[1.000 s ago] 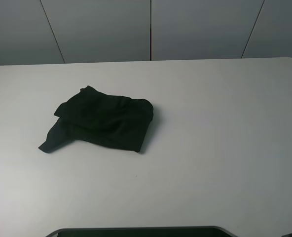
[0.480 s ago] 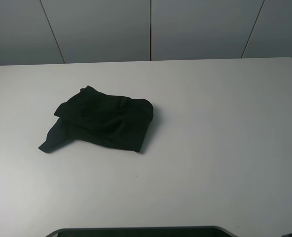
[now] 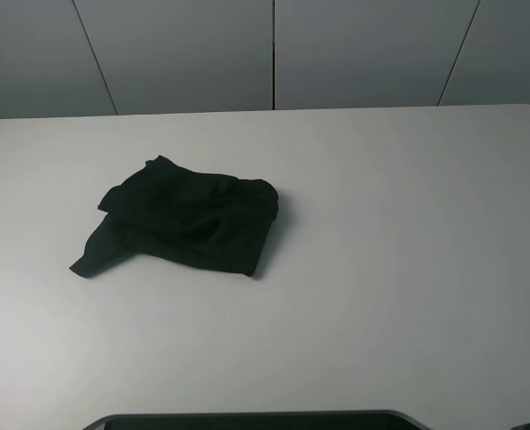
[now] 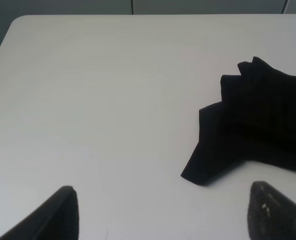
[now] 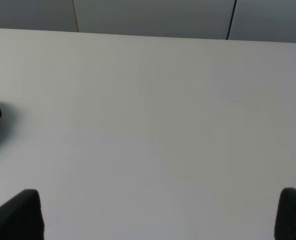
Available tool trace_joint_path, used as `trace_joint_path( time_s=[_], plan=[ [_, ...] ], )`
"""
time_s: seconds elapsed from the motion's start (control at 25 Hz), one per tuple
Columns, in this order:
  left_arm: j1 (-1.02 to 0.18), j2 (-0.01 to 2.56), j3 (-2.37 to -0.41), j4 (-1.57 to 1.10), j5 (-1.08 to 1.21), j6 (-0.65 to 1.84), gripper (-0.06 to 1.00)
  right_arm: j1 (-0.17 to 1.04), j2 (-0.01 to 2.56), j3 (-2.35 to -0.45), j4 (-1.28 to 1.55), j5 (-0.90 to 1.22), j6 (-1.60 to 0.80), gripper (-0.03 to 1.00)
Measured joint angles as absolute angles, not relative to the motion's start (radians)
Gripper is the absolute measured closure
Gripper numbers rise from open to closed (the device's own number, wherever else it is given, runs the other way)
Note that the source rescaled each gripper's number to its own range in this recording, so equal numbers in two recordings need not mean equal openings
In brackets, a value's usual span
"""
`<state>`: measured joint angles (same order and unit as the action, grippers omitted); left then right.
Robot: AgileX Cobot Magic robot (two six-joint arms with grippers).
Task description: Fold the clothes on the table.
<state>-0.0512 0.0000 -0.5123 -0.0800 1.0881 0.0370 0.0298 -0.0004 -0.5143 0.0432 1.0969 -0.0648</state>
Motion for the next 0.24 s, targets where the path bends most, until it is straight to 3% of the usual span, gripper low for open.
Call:
trace_joint_path(
  time_s=[0.24],
  plan=[
    [-0.051, 0.000, -0.512, -0.080, 1.088, 0.037, 0.06, 0.030, 0.000, -0.514, 0.043, 1.097, -0.065, -0.03]
  ],
)
